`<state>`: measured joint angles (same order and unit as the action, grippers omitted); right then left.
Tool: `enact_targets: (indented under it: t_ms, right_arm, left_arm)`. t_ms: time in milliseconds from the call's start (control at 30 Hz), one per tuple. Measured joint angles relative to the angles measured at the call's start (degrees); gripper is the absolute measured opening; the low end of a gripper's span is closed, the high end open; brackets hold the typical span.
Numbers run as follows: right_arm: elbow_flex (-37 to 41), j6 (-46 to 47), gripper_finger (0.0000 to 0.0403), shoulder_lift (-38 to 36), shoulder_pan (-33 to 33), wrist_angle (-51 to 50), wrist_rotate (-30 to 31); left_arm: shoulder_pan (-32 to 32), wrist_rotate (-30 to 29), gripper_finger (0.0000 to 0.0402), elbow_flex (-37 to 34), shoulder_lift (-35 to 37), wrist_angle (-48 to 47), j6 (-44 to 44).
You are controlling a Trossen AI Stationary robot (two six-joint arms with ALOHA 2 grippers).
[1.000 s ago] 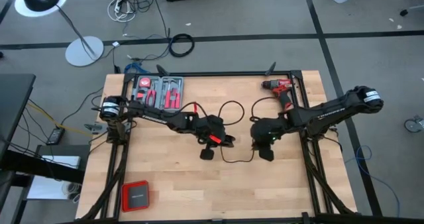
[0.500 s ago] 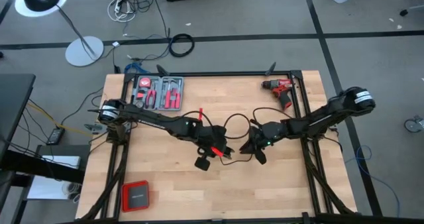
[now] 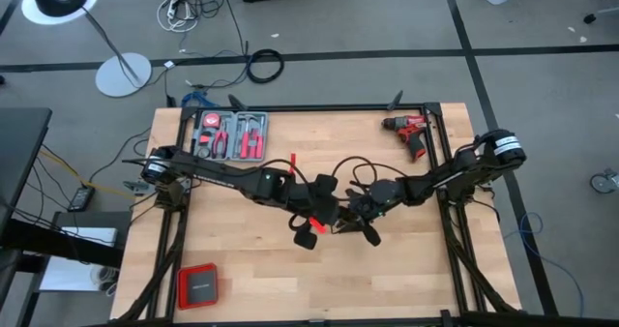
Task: Coil cords
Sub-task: Coil the black wire on the spool
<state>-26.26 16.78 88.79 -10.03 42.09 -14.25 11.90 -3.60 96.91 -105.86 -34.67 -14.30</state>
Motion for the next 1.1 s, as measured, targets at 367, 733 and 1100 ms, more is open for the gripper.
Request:
enact_targets:
  t_ms: [367,733,1100]
  right_arm:
    - [0.0,-0.2,0.0076,0.1,0.7,6.3,-1.6]
    - [0.1,0.0,0.0076,0.1,0.7,10.3,-1.9]
    - [0.2,-0.8,0.0076,0.1,0.7,10.1,-1.7]
  left_arm:
    - [0.4,-6.0,0.0001,0.6,0.0,0.6,-0.3]
    - [0.4,-7.4,0.0001,0.6,0.1,2.0,-1.2]
    - [0.3,-9.1,0.0001,0.6,0.1,4.5,-3.5]
